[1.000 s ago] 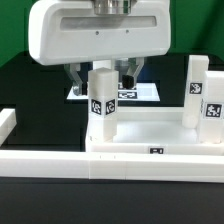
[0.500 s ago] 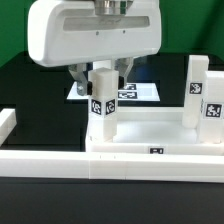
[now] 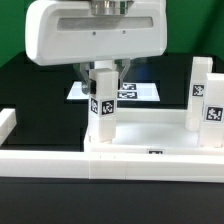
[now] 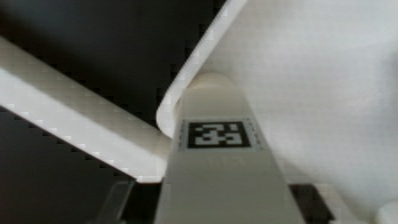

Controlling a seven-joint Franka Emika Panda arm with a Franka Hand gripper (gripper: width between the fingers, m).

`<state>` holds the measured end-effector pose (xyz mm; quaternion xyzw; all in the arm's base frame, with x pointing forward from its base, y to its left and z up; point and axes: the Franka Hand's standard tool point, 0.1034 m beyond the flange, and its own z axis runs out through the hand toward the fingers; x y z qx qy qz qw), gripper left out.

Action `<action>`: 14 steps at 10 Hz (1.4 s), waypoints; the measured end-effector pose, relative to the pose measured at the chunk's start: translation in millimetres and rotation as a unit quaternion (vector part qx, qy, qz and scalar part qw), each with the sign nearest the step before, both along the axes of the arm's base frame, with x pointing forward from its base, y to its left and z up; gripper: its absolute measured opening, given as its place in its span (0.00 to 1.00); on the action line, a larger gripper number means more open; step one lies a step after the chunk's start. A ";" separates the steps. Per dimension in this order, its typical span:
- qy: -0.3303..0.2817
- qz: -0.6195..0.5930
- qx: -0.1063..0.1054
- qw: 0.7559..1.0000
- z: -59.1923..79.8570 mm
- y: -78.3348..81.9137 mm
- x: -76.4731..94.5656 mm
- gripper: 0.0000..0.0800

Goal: Assemble desk

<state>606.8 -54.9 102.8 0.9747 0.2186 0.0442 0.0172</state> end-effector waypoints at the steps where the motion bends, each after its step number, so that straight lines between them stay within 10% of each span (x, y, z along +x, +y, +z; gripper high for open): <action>1: -0.001 -0.052 0.005 0.999 -0.1 0.5 0.0 0.36; 14: 0.012 -0.594 0.067 0.801 -2.6 2.1 0.3 0.36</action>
Offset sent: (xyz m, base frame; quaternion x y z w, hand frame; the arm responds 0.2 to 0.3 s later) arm -0.0069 0.0013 -0.0044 0.0490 -0.0282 0.2500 0.9666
